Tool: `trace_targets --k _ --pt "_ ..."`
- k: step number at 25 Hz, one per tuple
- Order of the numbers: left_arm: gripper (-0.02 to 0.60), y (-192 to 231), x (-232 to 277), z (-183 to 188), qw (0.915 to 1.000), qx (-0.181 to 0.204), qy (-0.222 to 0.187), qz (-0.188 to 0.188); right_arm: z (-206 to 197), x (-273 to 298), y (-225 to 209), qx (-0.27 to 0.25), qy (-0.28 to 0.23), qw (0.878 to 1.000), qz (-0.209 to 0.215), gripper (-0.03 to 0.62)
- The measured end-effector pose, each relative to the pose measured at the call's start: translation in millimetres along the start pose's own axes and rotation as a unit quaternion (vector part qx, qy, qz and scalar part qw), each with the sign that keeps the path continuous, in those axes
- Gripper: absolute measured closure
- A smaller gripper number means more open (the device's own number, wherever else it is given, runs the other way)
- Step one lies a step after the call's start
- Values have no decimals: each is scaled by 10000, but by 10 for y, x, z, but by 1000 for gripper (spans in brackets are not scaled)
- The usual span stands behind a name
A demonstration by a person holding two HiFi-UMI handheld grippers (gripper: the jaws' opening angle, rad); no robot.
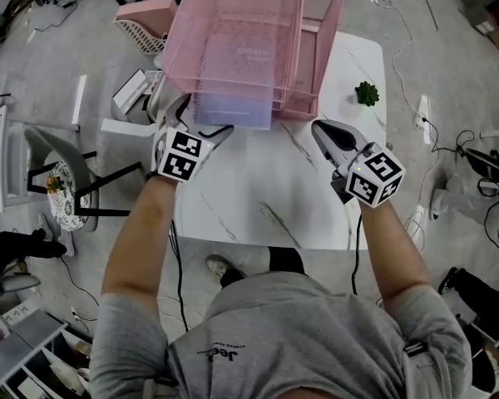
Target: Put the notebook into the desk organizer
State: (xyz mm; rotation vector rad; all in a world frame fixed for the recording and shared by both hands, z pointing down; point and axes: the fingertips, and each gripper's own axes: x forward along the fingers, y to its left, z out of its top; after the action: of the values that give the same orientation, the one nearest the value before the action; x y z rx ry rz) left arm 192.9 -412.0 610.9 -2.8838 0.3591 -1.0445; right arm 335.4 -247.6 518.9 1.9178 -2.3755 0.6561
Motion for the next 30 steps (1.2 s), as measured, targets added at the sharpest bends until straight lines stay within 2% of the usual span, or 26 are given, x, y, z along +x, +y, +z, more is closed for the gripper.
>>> trace_targets --k 6,10,13,17,21,23,25,28,30 --pt "0 32 99 48 9973 -106 67 724 -8 21 54 25 -15 10000 37 591" --pt "2 124 35 123 9908 -501 -74 1258 26 41 158 13 -34 9999 136 591" --pt "2 39 -35 150 9903 -745 -204 1152 54 24 212 -7 -53 9998 192 591" --pt "3 -140 -361 171 9888 -1085 -638 803 118 -18 357 -52 -62 9997 238 591" --pt "6 -257 -880 218 9800 -1544 -1150 509 246 3 594 -160 -87 9991 386 591" --pt "17 -277 -1207 225 9740 -1707 -1401 496 335 49 763 -250 -93 9983 516 591" --pt "75 -259 -1579 168 9674 -1840 -1618 642 435 133 971 -366 -104 9968 698 591" --pt "253 -200 -2183 -22 9573 -1997 -1859 954 564 281 1364 -538 -116 9936 982 591" --pt "306 -138 -2600 -167 9499 -2096 -1994 1182 643 386 1665 -660 -115 9910 1155 591"
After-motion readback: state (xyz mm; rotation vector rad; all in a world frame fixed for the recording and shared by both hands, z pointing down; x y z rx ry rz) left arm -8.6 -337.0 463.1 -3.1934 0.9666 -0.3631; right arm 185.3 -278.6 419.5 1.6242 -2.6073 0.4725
